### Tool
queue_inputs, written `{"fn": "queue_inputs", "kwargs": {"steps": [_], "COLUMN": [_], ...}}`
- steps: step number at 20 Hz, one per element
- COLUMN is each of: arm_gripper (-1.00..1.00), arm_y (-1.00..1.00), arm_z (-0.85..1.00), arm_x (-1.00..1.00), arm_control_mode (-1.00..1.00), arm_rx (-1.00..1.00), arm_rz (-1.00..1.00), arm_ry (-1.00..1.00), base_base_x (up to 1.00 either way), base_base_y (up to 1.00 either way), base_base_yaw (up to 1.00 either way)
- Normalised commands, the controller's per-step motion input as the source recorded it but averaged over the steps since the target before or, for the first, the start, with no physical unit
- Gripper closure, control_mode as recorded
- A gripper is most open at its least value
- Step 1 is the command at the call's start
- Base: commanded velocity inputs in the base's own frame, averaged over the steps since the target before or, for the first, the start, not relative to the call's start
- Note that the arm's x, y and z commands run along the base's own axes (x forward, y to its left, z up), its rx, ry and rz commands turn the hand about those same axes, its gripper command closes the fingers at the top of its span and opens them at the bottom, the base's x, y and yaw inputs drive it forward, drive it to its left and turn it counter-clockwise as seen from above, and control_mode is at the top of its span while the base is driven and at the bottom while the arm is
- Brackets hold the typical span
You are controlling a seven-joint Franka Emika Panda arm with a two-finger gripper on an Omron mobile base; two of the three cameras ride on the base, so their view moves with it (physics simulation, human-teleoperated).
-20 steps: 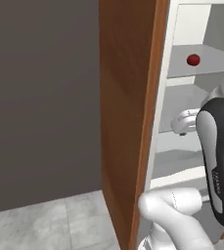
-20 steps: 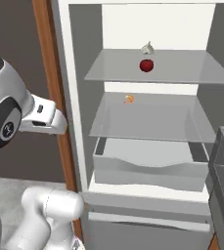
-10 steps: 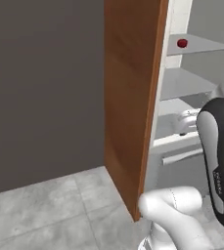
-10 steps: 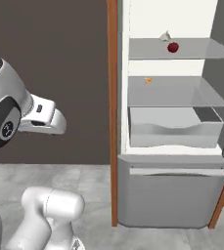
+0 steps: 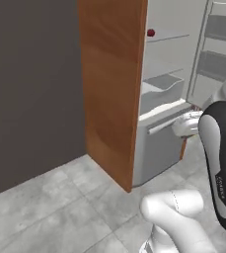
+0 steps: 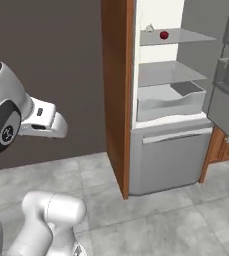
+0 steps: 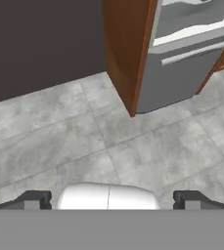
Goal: Transport the fish and tomato to the fridge. Place the fish on the rack containing meat and place the tomato on the rack containing the vegetable, ensuring meats and vegetables are on different racks.
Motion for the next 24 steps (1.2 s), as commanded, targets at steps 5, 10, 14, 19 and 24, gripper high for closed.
{"fn": "queue_inputs", "kwargs": {"steps": [5, 10, 14, 19, 24], "arm_gripper": [-1.00, -1.00, -1.00, -1.00, -1.00], "arm_y": [0.00, 0.00, 0.00, 0.00, 0.00], "arm_z": [0.00, 0.00, 0.00, 0.00, 0.00], "arm_x": [0.00, 0.00, 0.00, 0.00, 0.00], "arm_control_mode": [1.00, 1.00, 1.00, 1.00, 1.00], "arm_rx": [0.00, 0.00, 0.00, 0.00, 0.00], "arm_rz": [0.00, 0.00, 0.00, 0.00, 0.00], "arm_ry": [0.00, 0.00, 0.00, 0.00, 0.00], "base_base_x": [-0.95, -0.78, -0.59, 0.03, 0.42], "base_base_y": [0.61, 0.00, -0.36, -0.95, -0.72], "base_base_yaw": [-0.61, -0.65, -0.55, -0.21, -0.19]}}
